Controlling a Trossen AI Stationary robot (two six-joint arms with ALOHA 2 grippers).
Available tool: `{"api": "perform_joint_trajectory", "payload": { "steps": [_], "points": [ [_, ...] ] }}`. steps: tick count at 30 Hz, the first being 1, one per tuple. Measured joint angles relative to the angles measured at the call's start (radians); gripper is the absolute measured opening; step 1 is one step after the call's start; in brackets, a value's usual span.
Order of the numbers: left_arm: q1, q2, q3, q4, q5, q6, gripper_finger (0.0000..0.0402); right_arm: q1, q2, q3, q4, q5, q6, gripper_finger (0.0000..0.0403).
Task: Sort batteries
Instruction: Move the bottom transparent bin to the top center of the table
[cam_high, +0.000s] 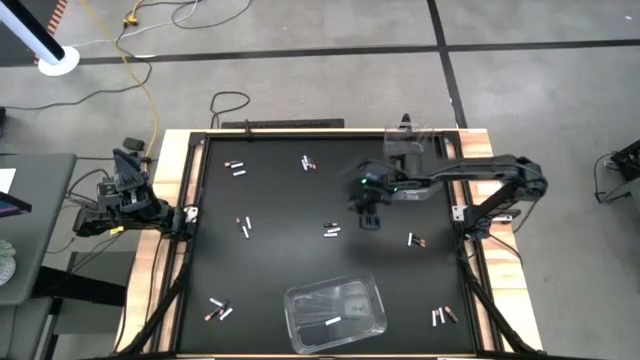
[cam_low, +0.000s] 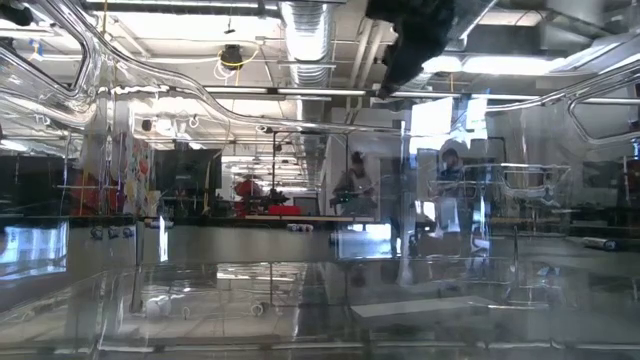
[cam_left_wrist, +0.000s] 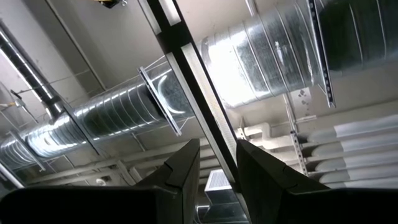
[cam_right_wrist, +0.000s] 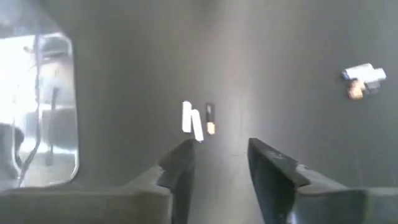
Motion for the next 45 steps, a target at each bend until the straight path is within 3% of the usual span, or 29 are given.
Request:
{"api": "perform_joint_trajectory", "payload": {
  "steps": [4, 9, 27, 37, 41, 45],
  "points": [
    [0.000, 0.000, 0.000, 0.000, 0.000, 0.000, 0.0102, 0.062, 0.069, 0.059, -0.004, 0.000, -0.092, 0.0210],
    [0.000, 0.000, 0.000, 0.001, 0.000, 0.000, 0.0102, 0.140, 0.148, 0.135, 0.000, 0.000, -0.133, 0.0224],
    [0.000, 0.000, 0.000, 0.000, 0.000, 0.000, 0.0102, 0.356, 0.468, 0.405, -0.001, 0.000, 0.024, 0.0223],
    [0.000, 0.000, 0.000, 0.001, -0.001, 0.000, 0.0102, 0.392, 0.623, 0.475, -0.117, 0.000, 0.096, 0.0223],
    [0.000, 0.000, 0.000, 0.000, -0.001, 0.000, 0.0102, 0.392, 0.666, 0.475, -0.139, 0.004, 0.098, 0.0206],
    [0.000, 0.000, 0.000, 0.001, -0.001, 0.000, 0.0102, 0.392, 0.678, 0.474, -0.165, 0.005, 0.098, 0.0137]
  ]
}}
